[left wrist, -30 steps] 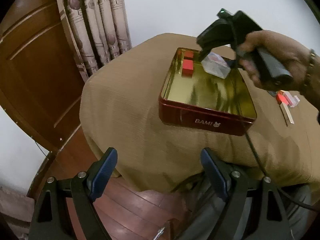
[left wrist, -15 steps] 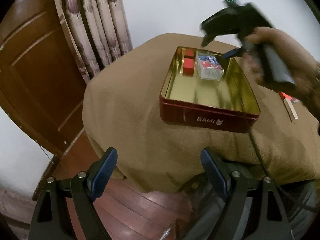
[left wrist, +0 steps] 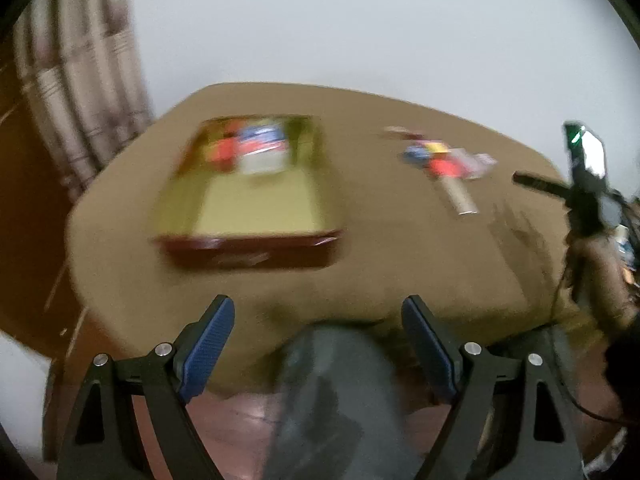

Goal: Organize rigid objects
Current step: 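Grasp the dental floss box with the right gripper and drop it in the tin, then grasp the silver ribbed bar with the left gripper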

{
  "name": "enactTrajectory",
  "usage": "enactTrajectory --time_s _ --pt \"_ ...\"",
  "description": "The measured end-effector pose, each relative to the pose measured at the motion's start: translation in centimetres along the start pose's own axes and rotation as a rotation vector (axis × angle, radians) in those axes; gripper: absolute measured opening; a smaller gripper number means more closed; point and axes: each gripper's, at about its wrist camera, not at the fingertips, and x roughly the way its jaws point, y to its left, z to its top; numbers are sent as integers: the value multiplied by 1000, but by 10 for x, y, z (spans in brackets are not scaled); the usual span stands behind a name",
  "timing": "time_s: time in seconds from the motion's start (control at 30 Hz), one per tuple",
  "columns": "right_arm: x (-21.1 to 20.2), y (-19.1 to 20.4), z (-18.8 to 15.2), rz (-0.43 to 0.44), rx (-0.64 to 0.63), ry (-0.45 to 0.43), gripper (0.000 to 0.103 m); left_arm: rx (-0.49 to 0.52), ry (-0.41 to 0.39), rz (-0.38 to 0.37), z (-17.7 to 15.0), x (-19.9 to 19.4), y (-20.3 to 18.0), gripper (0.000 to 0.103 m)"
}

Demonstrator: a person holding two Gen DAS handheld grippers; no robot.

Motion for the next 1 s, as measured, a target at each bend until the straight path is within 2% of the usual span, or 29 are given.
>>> enactTrajectory --time_s 0.17,0.23,0.33,0.43,0.53,0.73,0.83,0.93,0.97,1.0 --pt "29 -77 -8 -75 110 28 65 57 -5 -50 46 37 -69 86" --pt "42 -93 -12 -71 143 45 65 64 4 -77 63 55 -89 86" --pt "56 -106 -18 -49 188 78 65 42 61 -96 91 99 -111 86" --pt "52 -120 -18 -1 227 50 66 33 129 -84 107 140 -128 86" --pt "54 -123 -18 36 227 51 67 54 178 -51 114 174 -143 84" --pt "52 -143 -18 109 234 30 67 73 227 -39 116 208 -150 81" --pt "49 -156 -20 136 266 23 67 95 233 0 116 218 -152 78" --pt "48 -157 -19 149 281 16 67 99 268 -7 115 229 -152 65" --pt "48 -161 -19 151 285 15 67 99 265 0 115 230 -152 64" --pt "45 -171 -20 156 288 15 67 103 252 5 115 229 -153 57"
